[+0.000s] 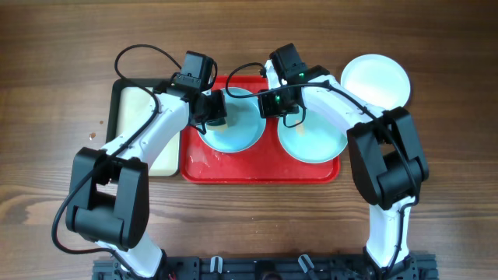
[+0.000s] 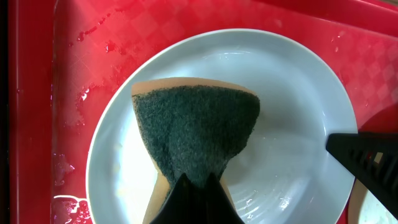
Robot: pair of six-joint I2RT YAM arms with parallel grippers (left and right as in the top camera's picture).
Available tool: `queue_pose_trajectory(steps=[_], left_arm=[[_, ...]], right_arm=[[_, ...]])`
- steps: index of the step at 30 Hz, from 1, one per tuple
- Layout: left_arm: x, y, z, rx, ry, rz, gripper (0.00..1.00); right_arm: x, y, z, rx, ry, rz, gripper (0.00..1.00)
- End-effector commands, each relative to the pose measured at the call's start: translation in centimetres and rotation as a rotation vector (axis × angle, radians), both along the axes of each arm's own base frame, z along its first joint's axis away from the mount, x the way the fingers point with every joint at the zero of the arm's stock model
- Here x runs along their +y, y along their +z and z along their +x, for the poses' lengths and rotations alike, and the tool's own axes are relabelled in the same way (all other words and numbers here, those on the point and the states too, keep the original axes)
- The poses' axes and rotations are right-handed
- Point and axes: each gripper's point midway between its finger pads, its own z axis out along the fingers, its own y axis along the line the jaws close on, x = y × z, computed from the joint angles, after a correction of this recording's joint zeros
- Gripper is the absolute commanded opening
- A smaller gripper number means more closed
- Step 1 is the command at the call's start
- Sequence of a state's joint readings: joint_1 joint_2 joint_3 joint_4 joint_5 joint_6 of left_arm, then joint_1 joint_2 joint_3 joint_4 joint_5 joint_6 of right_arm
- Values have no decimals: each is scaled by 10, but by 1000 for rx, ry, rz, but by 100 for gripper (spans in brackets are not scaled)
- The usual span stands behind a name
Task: Clean dirty plates on tray and stack at the side
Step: 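Scrub the light-blue plate surface with the sponge in the left gripper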
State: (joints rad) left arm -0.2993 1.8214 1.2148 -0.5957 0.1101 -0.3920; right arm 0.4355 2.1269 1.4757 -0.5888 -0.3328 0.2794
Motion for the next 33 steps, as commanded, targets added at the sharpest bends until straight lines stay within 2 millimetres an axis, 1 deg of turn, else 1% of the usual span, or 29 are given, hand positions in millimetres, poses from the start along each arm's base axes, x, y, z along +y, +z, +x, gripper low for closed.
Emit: queue_pose_trajectory(steps=[1, 6, 7, 9, 11, 12, 15, 16, 17, 21, 23, 28, 33], left_arm=[[3, -7, -4, 19, 11, 10, 4], [9, -14, -9, 31, 21, 43, 4], [10, -15, -10, 34, 21, 44, 4], [10, -16, -12, 39, 21, 46, 4], [10, -17, -12, 40, 21, 45, 4], [10, -17, -12, 39, 21, 46, 4], [10, -16, -11, 37, 21, 44, 4], [10, -16, -11, 36, 21, 44, 4], [10, -16, -11, 36, 21, 44, 4], [10, -16, -11, 36, 21, 45, 4], [10, -16, -11, 36, 20, 45, 4], [10, -17, -11, 36, 20, 44, 4], [13, -24, -10, 18, 27, 55, 4]], right_arm=[[-2, -6, 3, 18, -48, -10, 4], [-8, -11, 5, 14, -77, -43, 6], [-8, -11, 5, 14, -77, -44, 10], [-8, -11, 6, 13, -76, -44, 21], [-7, -11, 5, 11, -72, -44, 28], [-6, -11, 6, 8, -71, -45, 29], [-9, -12, 10, -13, -80, -65, 28], [-10, -12, 11, -18, -82, -70, 25], [-10, -12, 11, -19, -84, -72, 19], [-10, -12, 11, -17, -86, -71, 14], [-10, -12, 11, -17, -85, -70, 5], [-10, -12, 11, -16, -84, -68, 4], [-6, -12, 9, -17, -75, -68, 4]])
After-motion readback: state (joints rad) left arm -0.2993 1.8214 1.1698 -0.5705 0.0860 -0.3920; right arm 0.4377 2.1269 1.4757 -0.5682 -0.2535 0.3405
